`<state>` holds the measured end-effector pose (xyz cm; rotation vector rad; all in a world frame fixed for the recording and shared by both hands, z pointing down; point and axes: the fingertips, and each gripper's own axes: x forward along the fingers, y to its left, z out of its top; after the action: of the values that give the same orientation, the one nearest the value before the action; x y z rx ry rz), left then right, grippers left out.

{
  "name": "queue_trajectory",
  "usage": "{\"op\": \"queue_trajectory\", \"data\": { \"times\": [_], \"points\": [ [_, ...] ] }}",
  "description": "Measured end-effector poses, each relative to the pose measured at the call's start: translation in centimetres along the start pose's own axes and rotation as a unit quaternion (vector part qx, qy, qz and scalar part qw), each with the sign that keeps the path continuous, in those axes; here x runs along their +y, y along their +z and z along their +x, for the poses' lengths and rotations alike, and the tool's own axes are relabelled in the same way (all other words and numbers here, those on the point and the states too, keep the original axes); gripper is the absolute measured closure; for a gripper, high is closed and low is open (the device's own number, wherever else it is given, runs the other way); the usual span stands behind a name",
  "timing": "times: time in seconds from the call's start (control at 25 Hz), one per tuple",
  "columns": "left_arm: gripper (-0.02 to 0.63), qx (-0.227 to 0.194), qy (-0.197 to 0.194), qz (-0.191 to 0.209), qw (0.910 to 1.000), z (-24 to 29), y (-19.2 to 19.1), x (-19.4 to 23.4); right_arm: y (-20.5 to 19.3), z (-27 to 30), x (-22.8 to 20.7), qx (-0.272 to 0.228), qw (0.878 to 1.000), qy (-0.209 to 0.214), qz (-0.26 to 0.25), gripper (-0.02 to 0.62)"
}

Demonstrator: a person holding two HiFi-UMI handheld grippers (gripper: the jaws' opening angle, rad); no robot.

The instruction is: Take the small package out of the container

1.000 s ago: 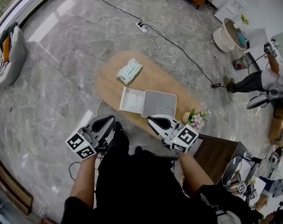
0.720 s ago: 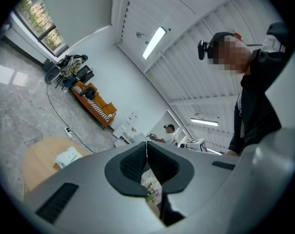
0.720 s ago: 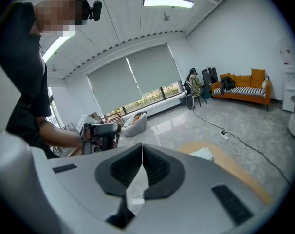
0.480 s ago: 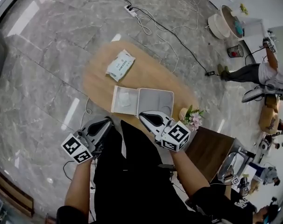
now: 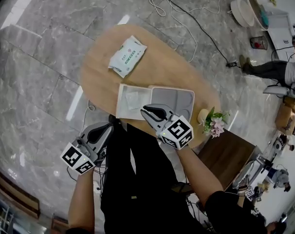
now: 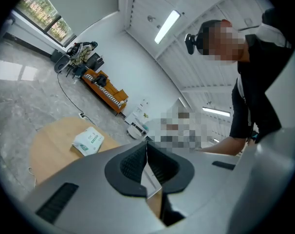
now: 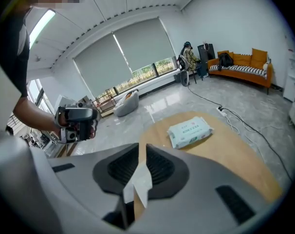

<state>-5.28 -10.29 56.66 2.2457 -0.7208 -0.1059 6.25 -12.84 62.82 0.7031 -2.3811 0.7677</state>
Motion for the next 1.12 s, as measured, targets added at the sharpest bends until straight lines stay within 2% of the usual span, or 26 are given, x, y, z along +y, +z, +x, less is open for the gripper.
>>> {"op": "queue_trajectory", "data": {
  "times": [0.24,0.52,0.8,1.12],
  "points": [
    [0.588,-0.003,0.003,-0.009,0.9999,1.1,-2.0,2.4,-2.8,4.8,-3.1,0.044,0.998,-0.033,-0.011,0.535],
    [0.589,-0.012,-0.026,-0.006,0.9996,2.9,-1.5,1.7,-6.1,8.6,-5.9,0.110,0.991,-0.076,-0.014,0.515],
    [0.588,-0.020,-0.041,0.000,0.9990,2.8,-1.0,1.8,-8.1,11.3,-7.2,0.185,0.973,-0.118,-0.067,0.487],
    [0.588,-0.019,-0.053,-0.004,0.9984,2.5,-1.6,1.9,-10.7,12.6,-8.9,0.262,0.950,-0.134,-0.104,0.463]
  ]
}}
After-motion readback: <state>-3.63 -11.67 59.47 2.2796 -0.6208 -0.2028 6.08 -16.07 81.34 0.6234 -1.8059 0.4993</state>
